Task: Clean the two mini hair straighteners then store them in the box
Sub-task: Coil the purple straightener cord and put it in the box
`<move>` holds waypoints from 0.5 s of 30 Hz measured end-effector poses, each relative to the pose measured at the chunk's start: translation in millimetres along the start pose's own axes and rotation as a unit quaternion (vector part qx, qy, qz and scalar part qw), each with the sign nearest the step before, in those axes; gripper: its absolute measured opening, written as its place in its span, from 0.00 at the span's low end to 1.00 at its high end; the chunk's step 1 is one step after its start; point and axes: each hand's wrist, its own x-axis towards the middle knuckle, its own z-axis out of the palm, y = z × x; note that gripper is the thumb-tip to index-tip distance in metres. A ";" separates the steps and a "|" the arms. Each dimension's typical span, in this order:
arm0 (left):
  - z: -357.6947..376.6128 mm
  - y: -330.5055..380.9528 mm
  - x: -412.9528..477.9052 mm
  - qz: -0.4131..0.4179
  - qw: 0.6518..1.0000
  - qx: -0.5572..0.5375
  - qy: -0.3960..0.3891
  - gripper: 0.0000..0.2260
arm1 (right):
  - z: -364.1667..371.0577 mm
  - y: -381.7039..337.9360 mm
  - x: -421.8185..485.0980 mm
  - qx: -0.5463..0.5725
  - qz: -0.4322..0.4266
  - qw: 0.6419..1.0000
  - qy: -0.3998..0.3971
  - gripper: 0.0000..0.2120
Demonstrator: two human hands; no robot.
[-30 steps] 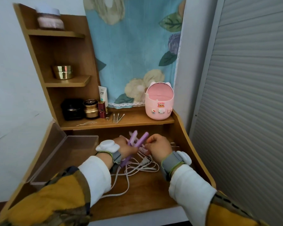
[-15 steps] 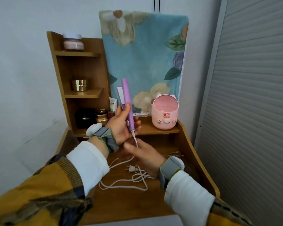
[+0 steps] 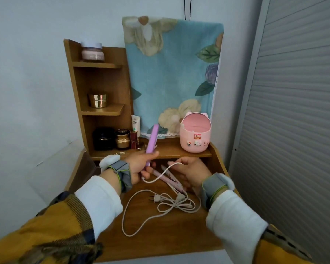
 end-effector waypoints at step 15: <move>-7.8 -40.2 7.3 -0.017 0.963 0.266 0.040 0.13 | 9.7 -22.8 12.0 -0.066 -0.130 0.989 0.031 0.07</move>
